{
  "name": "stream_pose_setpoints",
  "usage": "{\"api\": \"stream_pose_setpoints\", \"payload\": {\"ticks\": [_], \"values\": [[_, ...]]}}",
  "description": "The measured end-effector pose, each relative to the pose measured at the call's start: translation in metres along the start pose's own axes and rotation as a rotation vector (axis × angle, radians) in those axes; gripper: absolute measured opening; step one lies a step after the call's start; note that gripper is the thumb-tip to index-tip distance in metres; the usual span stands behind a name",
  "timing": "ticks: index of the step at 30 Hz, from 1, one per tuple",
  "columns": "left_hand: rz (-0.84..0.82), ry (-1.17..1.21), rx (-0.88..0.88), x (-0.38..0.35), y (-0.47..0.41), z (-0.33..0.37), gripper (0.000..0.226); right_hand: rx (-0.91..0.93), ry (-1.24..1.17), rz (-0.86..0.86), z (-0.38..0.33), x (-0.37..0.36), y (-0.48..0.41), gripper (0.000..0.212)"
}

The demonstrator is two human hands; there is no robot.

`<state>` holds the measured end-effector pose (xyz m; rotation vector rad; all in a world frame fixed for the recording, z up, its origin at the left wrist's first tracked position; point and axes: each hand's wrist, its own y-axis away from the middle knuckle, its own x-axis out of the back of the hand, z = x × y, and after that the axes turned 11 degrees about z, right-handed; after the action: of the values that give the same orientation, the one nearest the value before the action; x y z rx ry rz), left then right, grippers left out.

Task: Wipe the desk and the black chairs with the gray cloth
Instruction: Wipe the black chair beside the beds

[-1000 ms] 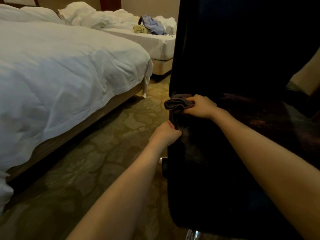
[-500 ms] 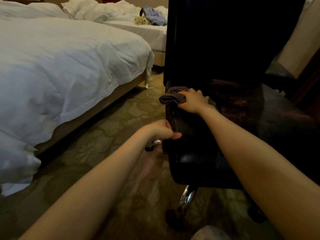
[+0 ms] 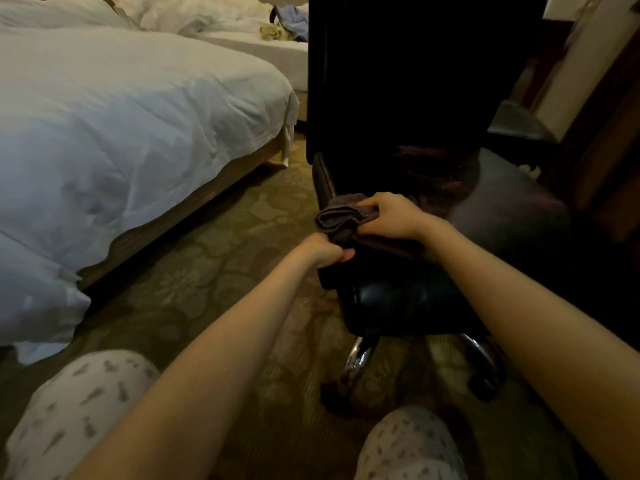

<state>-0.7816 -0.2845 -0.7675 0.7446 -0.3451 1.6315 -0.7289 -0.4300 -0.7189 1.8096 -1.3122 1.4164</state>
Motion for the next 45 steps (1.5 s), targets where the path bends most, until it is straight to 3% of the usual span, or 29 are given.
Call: {"api": "stream_pose_setpoints", "payload": {"ticks": [3,6,10,13,16,18,22,25,35,41,45], "values": [[-0.017,-0.034,-0.003,0.004,0.005,0.001,0.037,0.02,0.072,0.061,-0.003,-0.004,0.02,0.055],[0.105,-0.045,0.032,0.012,0.006,-0.01,0.032,0.005,0.114,0.128,-0.004,-0.009,0.035,0.057],[0.256,0.113,0.12,0.018,0.003,-0.016,0.028,0.026,0.149,0.235,-0.001,-0.021,0.051,0.06],[0.219,0.206,0.069,0.016,0.004,0.001,0.03,-0.004,0.12,0.241,-0.003,-0.016,0.054,0.059],[0.204,0.186,0.035,0.007,0.005,0.012,0.015,-0.008,0.105,0.269,-0.003,-0.016,0.064,0.059],[0.245,0.117,-0.035,0.003,0.005,0.014,0.008,-0.004,0.109,0.29,-0.001,-0.017,0.073,0.06],[0.41,-0.134,-0.324,0.002,0.007,0.033,0.019,-0.023,0.098,0.362,0.003,-0.022,0.09,0.062],[0.348,-0.164,-0.419,0.0,0.004,0.055,0.018,-0.035,0.118,0.438,0.01,-0.027,0.106,0.064],[0.134,-0.184,-0.261,-0.021,0.012,0.081,0.027,-0.073,0.071,0.526,0.013,-0.032,0.131,0.063],[0.027,-0.274,-0.2,-0.034,0.015,0.094,0.013,-0.068,0.036,0.532,0.016,-0.04,0.16,0.062],[0.07,-0.392,-0.198,-0.042,0.011,0.089,0.042,0.001,0.052,0.717,0.021,-0.068,0.185,0.059]]}}
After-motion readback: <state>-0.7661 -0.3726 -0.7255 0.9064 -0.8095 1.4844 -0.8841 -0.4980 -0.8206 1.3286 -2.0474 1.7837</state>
